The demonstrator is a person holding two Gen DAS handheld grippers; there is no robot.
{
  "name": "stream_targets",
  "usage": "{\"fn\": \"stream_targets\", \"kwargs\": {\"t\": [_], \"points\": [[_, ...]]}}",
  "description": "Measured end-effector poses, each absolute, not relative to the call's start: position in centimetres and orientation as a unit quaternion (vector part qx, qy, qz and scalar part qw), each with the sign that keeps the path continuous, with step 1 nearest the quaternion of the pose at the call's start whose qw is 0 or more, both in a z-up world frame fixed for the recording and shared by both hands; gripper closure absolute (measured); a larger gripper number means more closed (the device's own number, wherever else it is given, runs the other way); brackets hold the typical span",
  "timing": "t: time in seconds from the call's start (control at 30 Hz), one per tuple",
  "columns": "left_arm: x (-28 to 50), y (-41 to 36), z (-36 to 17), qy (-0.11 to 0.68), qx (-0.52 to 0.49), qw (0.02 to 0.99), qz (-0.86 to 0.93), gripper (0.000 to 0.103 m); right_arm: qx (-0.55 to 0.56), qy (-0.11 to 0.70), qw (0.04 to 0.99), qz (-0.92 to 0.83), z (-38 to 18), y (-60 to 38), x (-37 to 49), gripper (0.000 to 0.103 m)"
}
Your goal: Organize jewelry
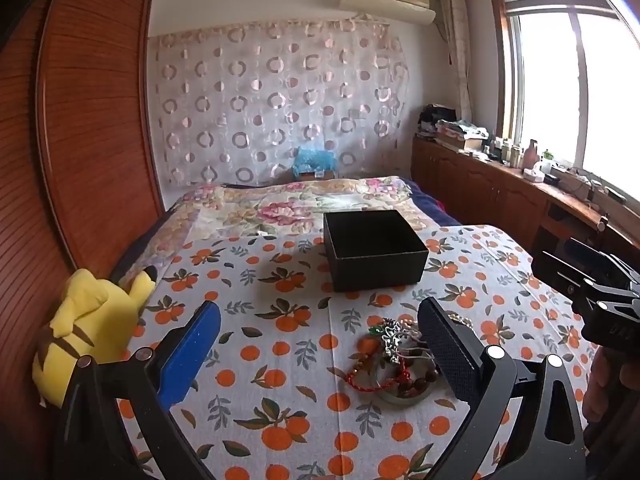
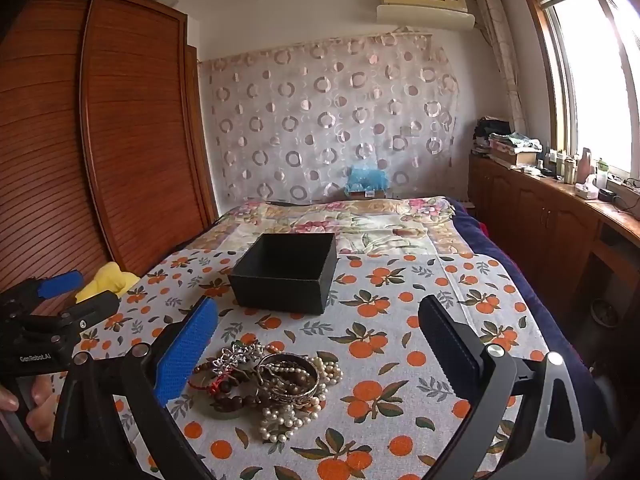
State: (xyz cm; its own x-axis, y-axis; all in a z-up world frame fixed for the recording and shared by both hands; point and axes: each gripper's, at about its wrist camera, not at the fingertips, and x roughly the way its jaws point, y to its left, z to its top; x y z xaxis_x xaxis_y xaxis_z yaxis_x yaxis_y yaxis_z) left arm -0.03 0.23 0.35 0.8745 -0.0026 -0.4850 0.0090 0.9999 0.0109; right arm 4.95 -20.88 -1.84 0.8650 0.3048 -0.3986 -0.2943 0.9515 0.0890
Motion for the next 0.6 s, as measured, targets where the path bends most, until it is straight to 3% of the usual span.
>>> {"fn": "stream_targets", "kwargs": {"t": [0.6], "points": [[-0.52,0.05,1.14,0.240,0.006,0.971,-0.003,0.008,0.013,0.207,0.966,0.155,-1.82,-20.86,5.05,0.003]]}}
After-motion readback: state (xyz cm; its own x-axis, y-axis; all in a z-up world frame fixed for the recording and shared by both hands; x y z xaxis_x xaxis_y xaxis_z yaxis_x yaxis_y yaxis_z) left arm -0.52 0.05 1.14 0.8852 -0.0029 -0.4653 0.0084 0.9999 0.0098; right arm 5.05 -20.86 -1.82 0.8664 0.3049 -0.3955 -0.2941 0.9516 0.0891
